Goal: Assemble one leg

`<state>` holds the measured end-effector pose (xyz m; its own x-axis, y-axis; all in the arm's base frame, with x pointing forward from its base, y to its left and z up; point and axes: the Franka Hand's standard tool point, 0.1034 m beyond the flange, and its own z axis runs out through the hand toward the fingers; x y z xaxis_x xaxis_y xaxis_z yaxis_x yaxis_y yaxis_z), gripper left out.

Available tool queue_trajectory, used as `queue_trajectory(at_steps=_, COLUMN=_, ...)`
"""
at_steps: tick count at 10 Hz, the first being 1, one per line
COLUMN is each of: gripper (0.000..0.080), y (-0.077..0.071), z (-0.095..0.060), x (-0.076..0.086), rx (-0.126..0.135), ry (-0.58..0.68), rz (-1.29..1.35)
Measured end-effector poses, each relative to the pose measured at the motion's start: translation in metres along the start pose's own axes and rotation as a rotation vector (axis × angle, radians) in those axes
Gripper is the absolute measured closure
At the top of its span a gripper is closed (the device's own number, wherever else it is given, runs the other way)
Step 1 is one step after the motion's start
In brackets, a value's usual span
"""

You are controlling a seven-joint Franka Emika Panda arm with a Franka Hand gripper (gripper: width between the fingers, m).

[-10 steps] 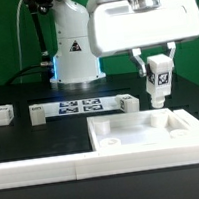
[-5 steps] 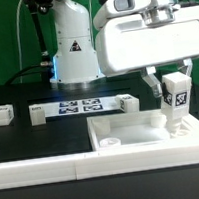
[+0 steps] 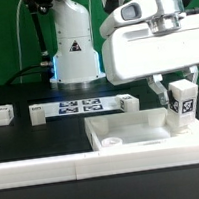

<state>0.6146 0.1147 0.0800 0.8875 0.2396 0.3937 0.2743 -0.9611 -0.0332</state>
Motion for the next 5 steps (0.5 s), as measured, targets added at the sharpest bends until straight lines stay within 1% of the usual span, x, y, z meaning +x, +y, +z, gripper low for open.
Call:
queue_trajectory(at_steps=1, gripper=0.0508, y=-0.0001, z=0.0012, x=-0.0004, rx=-0.003, ry=0.010, rz=0.000)
queue_trajectory(at_steps=3, gripper=0.0508, y=-0.0044, z=0.0060, x=-0.0080, rx=-0.013, ry=0.047, rz=0.000)
queue_trajectory(at_steps=5, gripper=0.0507, y=-0.0037, z=0.0057, x=-0.0072, rx=-0.013, ry=0.046, rz=-0.002)
